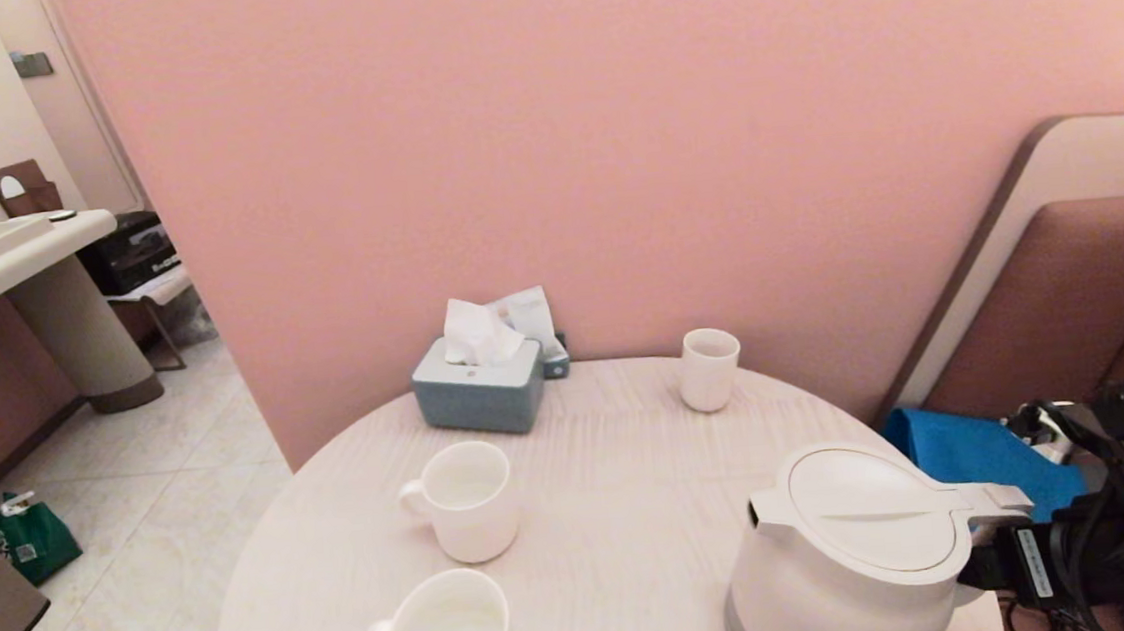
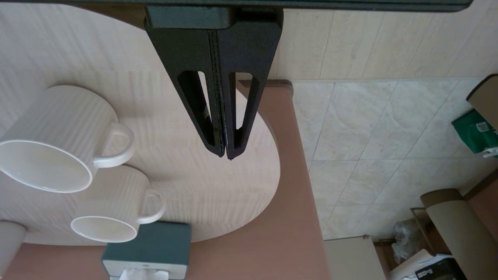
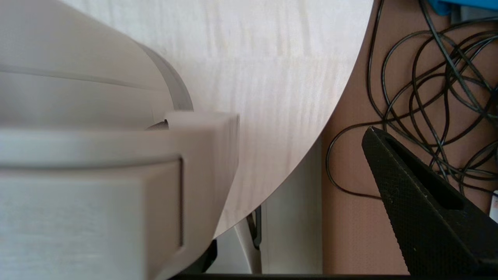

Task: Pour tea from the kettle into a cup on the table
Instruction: Pick up the kettle

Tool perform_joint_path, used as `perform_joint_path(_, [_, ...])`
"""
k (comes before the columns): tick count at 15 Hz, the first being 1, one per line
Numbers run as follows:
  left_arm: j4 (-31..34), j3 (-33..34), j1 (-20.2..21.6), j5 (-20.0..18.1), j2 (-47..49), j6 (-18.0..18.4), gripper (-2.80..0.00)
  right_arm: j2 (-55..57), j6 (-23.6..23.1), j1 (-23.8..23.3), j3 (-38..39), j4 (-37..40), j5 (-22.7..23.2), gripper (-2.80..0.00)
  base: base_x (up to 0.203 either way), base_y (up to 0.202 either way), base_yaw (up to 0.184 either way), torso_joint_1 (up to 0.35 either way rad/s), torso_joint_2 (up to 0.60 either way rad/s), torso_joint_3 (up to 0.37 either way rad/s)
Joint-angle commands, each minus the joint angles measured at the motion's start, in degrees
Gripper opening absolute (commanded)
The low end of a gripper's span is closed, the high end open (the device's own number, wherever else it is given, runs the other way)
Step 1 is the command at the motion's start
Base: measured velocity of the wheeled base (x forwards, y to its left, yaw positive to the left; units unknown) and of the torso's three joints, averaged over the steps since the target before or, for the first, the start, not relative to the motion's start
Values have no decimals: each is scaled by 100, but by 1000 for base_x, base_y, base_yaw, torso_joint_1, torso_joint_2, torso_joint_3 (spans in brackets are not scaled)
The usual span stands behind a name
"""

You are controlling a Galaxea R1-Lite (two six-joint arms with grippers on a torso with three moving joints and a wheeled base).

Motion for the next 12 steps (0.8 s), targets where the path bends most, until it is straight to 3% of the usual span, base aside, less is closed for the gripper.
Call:
perform_joint_path(1, [-4, 0, 1, 1, 4, -2, -280, -130, 5, 3, 228, -100, 0, 0, 0, 0, 0, 0, 0, 0])
perform_joint_path(5, [-4, 0, 1, 1, 0, -2, -280, -766, 42, 3, 735, -563, 38, 0, 0, 0, 0, 0, 0, 0])
perform_joint_path(12, [-4, 0, 1, 1, -2, -2, -280, -346, 132, -14, 1582, -2561, 7, 0, 0, 0, 0, 0, 0, 0])
